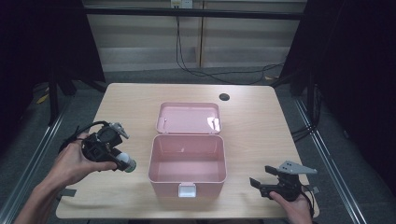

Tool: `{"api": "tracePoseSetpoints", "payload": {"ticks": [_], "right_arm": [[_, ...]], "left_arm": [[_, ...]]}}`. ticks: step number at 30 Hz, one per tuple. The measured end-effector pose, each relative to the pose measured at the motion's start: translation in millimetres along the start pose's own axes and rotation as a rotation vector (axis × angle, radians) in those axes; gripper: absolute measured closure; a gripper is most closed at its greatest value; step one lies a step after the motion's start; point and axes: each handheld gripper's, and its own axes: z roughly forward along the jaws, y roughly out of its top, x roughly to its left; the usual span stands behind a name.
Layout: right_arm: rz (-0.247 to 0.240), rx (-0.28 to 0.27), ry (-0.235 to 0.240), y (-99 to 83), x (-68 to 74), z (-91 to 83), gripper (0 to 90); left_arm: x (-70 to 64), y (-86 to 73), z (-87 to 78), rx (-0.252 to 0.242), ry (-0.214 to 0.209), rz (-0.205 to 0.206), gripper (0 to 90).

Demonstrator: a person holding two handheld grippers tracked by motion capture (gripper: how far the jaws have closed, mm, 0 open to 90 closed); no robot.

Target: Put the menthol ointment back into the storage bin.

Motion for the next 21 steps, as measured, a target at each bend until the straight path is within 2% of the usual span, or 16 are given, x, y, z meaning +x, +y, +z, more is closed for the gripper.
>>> {"api": "tracePoseSetpoints", "payload": {"ticks": [3,14,18,21], "right_arm": [[0.0,-0.002,0.002,0.1,0.0,0.5,17.2],[0.0,-0.002,0.003,0.0,-0.1,0.5,17.1],[0.0,-0.002,0.004,0.0,0.0,0.4,17.1],[0.0,-0.002,0.004,0.0,0.0,0.5,17.1]], "left_arm": [[-3.1,5.0,-6.8,0.0,0.002,0.023,51.0],[-6.8,18.6,-25.6,-0.012,0.024,0.052,51.0],[-8.7,23.5,-31.0,-0.036,0.023,0.044,51.0],[-10.8,31.4,-34.2,-0.03,0.028,0.07,51.1]]}}
